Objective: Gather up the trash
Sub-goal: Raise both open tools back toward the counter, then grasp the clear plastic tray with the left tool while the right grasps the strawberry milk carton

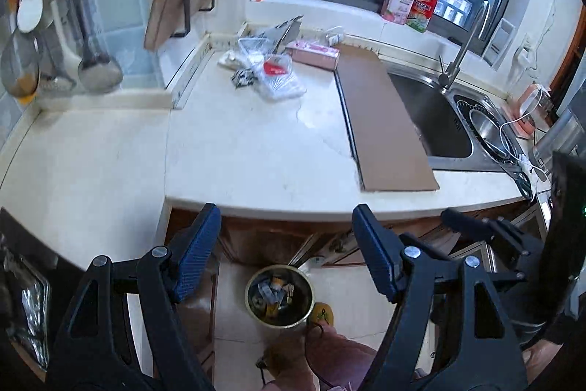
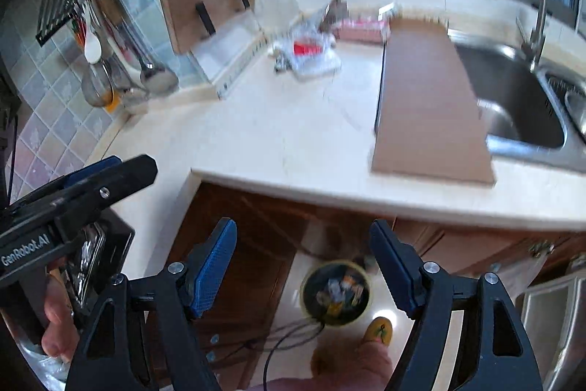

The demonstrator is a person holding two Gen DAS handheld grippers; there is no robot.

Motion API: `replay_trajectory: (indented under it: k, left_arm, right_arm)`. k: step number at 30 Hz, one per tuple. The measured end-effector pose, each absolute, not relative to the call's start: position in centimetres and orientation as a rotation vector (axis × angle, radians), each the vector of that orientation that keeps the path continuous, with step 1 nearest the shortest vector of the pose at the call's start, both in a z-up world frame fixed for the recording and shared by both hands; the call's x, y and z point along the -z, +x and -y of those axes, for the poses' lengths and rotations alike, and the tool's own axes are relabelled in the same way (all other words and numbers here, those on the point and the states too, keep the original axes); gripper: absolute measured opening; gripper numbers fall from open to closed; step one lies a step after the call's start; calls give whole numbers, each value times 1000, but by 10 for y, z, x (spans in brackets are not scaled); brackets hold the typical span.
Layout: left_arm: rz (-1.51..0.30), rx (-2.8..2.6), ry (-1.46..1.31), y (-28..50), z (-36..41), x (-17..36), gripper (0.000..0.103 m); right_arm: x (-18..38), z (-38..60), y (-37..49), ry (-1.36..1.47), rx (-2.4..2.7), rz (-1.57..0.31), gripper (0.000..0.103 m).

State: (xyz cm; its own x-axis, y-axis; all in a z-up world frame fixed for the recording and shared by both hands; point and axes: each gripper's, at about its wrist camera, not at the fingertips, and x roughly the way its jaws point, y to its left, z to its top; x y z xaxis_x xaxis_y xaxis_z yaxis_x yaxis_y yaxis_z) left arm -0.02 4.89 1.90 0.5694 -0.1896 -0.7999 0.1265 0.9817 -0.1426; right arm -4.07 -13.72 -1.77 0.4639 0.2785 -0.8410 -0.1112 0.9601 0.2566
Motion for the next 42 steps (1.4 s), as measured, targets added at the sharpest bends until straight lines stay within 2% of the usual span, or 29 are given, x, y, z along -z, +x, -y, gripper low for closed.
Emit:
replay_trajectory:
  k: [2, 9, 20, 31, 42]
  left_arm:
    - [-950, 192, -71, 12, -47, -16, 72]
    - [-975, 176, -90, 70, -43, -5, 72]
    - [-1087, 94, -165, 215, -37, 39, 72]
    - [-1216, 18, -307, 348, -24, 127, 72]
    - [-1256, -82, -370, 408, -41, 186, 69]
  right_arm:
    - [-2, 143, -30, 162, -236, -1034, 81]
    - [-24, 161, 29, 145, -219, -972, 82]
    - [-16, 208, 186, 95, -260, -969, 84]
    - [35, 255, 347, 85, -319, -1054, 85]
    - [102, 265, 444, 101, -389, -1110, 85]
